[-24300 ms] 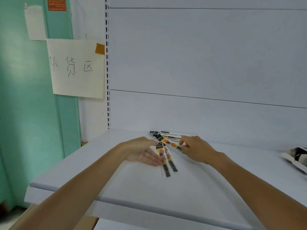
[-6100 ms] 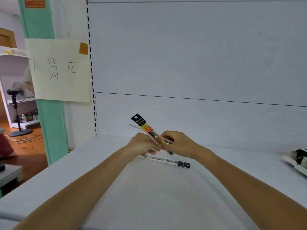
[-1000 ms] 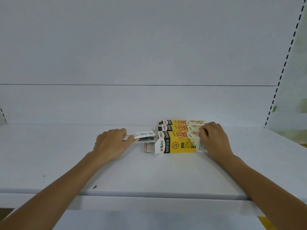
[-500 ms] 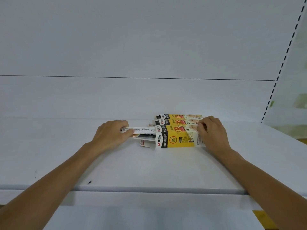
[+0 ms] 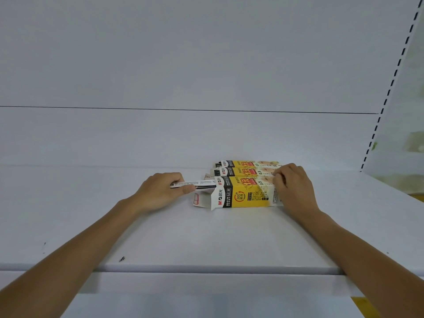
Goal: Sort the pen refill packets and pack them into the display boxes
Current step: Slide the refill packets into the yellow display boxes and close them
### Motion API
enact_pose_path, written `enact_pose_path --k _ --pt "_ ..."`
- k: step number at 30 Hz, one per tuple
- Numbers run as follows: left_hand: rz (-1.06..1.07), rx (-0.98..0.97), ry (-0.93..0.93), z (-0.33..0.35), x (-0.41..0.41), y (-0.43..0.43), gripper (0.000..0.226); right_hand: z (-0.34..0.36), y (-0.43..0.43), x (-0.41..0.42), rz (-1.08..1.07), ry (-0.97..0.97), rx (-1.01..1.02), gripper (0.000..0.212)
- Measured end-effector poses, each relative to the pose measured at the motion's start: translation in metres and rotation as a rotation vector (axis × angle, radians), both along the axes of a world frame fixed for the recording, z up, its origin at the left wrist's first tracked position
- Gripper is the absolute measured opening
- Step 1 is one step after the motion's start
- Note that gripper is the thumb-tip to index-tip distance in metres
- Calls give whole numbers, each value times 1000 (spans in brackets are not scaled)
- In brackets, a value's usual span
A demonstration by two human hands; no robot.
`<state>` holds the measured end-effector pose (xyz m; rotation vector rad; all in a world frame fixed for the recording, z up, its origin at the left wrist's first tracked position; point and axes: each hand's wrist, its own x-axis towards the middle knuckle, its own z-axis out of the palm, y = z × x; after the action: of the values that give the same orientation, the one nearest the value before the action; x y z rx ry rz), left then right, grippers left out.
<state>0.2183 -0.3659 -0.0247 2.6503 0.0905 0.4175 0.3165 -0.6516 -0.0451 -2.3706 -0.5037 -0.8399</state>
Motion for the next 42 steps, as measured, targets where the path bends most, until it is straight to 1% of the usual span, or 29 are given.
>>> enact_pose_path --k 2,3,5,7,8,9,10,11,12,13,14,15,16,17,18,19,21,22,26,28,31,32,33,34,35,37,38,40,42 --pt "-54 -42 38 1 4 -15 44 0 2 -1 -7 -5 -6 19" --pt "-102 -99 61 2 7 -27 40 0 2 -2 -8 3 -9 19" --pt "-178 -286 107 6 15 -50 28 0 3 -4 -1 14 -8 18" --pt "-155 -366 92 13 19 -65 18 0 2 -3 2 12 -21 18" --pt "-131 -332 50 14 21 -66 17 -1 1 -3 3 13 -21 18" --pt "-91 -236 -13 16 22 -64 19 0 0 -2 6 16 -10 18" --pt "-22 -101 -62 15 23 -58 23 0 0 -2 13 21 10 18" --pt "64 6 -70 16 21 -49 28 -1 1 -1 19 22 31 17" --pt "147 23 -33 16 20 -40 32 -1 1 -1 21 17 46 17" --pt "198 -65 43 18 18 -32 34 -1 1 -1 17 11 52 18" --pt "206 -227 104 19 16 -24 34 -1 1 0 6 4 51 21" --pt "167 -395 139 18 13 -19 29 -1 1 0 -13 -1 44 26" --pt "112 -509 150 17 11 -17 21 -1 1 -1 -35 -1 35 32" --pt "70 -555 147 15 8 -15 13 0 1 -2 -52 4 28 36" --pt "45 -555 123 13 7 -15 8 0 1 -2 -62 13 23 37" --pt "32 -553 94 11 6 -15 6 0 0 -2 -67 21 16 33" --pt "23 -580 59 9 7 -22 5 -1 1 -1 -73 24 5 21" --pt "21 -601 46 10 10 -29 5 0 1 -1 -76 21 -3 19" --pt "57 -729 35 5 30 -67 25 -1 2 -1 -87 -5 -25 18" --pt "78 -753 65 3 38 -76 28 -1 1 -1 -94 -2 -34 19" --pt "122 -837 2 8 35 -72 33 0 0 0 -85 -1 -21 19" --pt "146 -784 -44 9 32 -67 33 0 0 0 -85 5 -23 19" --pt "174 -666 -69 10 28 -64 32 0 0 1 -87 6 -26 21" --pt "189 -561 -76 11 24 -62 29 0 0 1 -90 6 -30 24" --pt "192 -504 -70 11 22 -60 25 0 1 1 -94 5 -30 29" --pt "140 -509 -33 9 21 -61 14 0 1 1 -100 -6 -22 33" --pt "103 -541 -18 8 20 -64 11 0 1 2 -97 -11 -21 28" --pt "21 -547 -14 6 21 -70 10 -1 1 1 -93 -21 -22 20" --pt "-28 -492 -17 4 22 -71 11 -3 0 2 -85 -30 -31 20"
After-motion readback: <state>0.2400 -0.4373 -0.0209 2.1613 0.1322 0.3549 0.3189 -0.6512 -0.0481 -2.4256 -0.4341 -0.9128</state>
